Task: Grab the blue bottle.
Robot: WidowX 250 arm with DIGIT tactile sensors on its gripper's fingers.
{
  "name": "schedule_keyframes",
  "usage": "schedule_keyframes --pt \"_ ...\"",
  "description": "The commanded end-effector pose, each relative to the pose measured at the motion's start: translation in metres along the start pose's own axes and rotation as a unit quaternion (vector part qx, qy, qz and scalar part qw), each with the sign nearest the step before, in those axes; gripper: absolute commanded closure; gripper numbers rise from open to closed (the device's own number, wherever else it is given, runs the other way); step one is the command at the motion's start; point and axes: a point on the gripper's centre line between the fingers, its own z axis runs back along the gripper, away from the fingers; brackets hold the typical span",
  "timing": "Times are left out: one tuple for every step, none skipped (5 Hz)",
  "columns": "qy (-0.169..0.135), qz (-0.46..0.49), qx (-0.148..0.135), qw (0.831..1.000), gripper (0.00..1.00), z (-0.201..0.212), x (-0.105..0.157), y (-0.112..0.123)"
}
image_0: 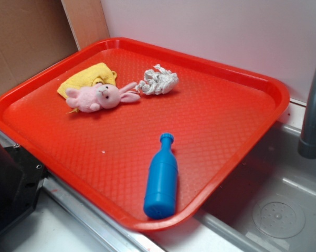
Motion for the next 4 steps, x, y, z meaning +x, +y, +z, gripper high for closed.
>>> schedule_keyframes --pt "0.0 0.0 0.0 1.0 0.0 0.0 0.0 0.0" --pt "-0.001 0.022 0.003 1.0 0.0 -0.003 0.002 0.0" --pt "-0.005 0.11 -0.005 0.994 0.0 -0.009 -0.001 -0.005" --pt "-0.008 0.197 -0.011 0.98 0.0 -0.022 -0.001 -0.019"
